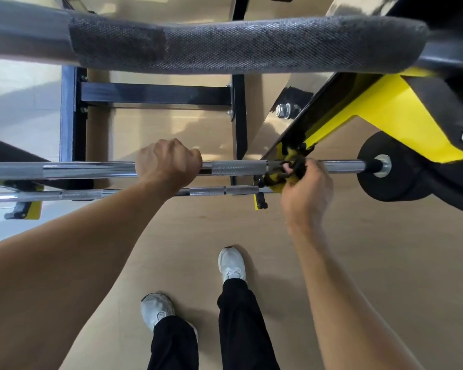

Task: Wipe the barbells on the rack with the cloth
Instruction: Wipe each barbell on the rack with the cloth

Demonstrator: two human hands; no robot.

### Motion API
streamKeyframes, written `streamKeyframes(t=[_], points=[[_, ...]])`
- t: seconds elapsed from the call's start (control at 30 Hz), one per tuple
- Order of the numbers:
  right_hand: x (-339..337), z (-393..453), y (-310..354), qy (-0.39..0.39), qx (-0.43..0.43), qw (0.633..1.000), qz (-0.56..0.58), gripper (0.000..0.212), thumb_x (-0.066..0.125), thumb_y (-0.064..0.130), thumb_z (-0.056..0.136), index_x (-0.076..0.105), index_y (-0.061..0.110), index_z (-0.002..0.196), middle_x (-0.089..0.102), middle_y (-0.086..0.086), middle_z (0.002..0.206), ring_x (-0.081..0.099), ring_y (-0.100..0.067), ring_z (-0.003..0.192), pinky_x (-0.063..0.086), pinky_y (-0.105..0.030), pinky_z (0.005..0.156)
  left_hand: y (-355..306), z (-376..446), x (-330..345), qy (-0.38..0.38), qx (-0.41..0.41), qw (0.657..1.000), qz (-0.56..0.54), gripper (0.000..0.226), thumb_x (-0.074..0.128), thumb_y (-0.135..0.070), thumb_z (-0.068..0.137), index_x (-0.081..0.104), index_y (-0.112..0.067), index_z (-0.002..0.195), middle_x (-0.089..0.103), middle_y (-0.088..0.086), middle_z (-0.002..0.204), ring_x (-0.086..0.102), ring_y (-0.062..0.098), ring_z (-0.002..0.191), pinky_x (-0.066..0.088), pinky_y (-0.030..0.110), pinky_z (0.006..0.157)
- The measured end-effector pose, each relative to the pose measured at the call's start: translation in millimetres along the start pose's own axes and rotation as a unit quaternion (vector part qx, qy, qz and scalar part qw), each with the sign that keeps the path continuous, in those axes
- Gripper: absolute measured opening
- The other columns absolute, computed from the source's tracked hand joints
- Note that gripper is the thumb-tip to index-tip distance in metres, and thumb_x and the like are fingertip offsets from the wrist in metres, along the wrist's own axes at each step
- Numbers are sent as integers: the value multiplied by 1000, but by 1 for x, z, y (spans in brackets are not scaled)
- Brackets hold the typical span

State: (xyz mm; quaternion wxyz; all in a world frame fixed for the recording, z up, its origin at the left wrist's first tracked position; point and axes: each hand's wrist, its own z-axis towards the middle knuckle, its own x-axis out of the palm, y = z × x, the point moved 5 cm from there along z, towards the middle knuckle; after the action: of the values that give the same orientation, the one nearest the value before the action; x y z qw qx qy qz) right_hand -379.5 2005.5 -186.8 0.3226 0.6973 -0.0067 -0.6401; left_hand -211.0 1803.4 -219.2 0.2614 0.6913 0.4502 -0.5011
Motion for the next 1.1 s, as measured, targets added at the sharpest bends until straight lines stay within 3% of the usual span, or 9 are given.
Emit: streamKeyframes(t=[0.1, 0.17, 0.27, 0.4, 0.57, 0.7, 0.9, 1.0, 1.1], points=[[18, -26, 39, 106, -139, 985, 12, 31, 75, 14, 83, 67, 11, 113, 66, -6, 104, 57, -19, 95, 43, -31, 79, 2, 0, 1, -7, 4, 1000, -1, 46, 34, -41, 93, 52, -8, 66, 53, 12, 66, 49, 27, 59, 38, 34, 59], [12, -18, 26, 96, -180, 978, -40, 32, 75, 11, 79, 66, 13, 111, 67, -6, 101, 59, -28, 95, 43, -38, 82, 3, 0, 1, -10, 3, 1000, -1, 46, 34, -40, 92, 52, -8, 65, 53, 12, 66, 49, 27, 60, 37, 34, 59], [-17, 14, -33, -11, -25, 997, -73, 28, 69, 2, 76, 67, 5, 104, 68, -15, 99, 57, -38, 101, 40, -43, 84, 2, 0, 1, -10, -1, 1000, 3, 46, 34, -40, 92, 52, -8, 65, 54, 12, 65, 51, 28, 60, 39, 34, 59], [-12, 16, -30, -26, 77, 997, -6, 25, 67, 4, 84, 68, -2, 108, 69, -19, 104, 59, -36, 103, 43, -38, 85, 1, -1, 2, -7, -5, 1000, 8, 47, 33, -42, 92, 53, -8, 66, 54, 12, 66, 53, 29, 62, 41, 35, 61], [33, -29, 59, 70, -52, 996, 21, 30, 74, 10, 82, 66, 5, 110, 65, -11, 108, 57, -27, 106, 46, -34, 88, 0, -2, 1, -16, 5, 1000, -5, 48, 34, -41, 93, 54, -7, 65, 55, 13, 64, 50, 28, 58, 40, 34, 58], [38, -42, 88, 56, -201, 978, -28, 29, 81, 13, 73, 71, 15, 100, 67, 0, 91, 56, -22, 93, 34, -34, 81, 2, -3, 0, -19, 11, 1000, -11, 49, 34, -41, 94, 54, -7, 65, 55, 13, 64, 49, 27, 56, 37, 33, 56], [-2, -8, -9, -38, 0, 998, -53, 35, 78, 6, 71, 73, 10, 105, 63, -5, 107, 52, -28, 101, 35, -31, 82, 0, -2, 0, -17, -7, 1000, 0, 43, 34, -38, 92, 47, -10, 62, 51, 12, 65, 54, 32, 65, 41, 35, 64], [29, -33, 45, 18, -74, 994, 84, 26, 69, 3, 87, 69, 1, 113, 58, -5, 110, 51, -3, 104, 42, -10, 87, 0, -2, 1, -25, -2, 1000, -4, 44, 34, -39, 92, 48, -9, 63, 53, 13, 66, 53, 32, 64, 42, 36, 64], [52, -49, 92, 109, -212, 966, 102, 30, 71, 4, 85, 70, 2, 115, 61, -10, 109, 52, -21, 101, 53, -33, 83, 1, -4, 0, -30, 10, 999, -5, 50, 32, -46, 95, 51, -9, 66, 53, 12, 67, 53, 31, 63, 43, 36, 63]])
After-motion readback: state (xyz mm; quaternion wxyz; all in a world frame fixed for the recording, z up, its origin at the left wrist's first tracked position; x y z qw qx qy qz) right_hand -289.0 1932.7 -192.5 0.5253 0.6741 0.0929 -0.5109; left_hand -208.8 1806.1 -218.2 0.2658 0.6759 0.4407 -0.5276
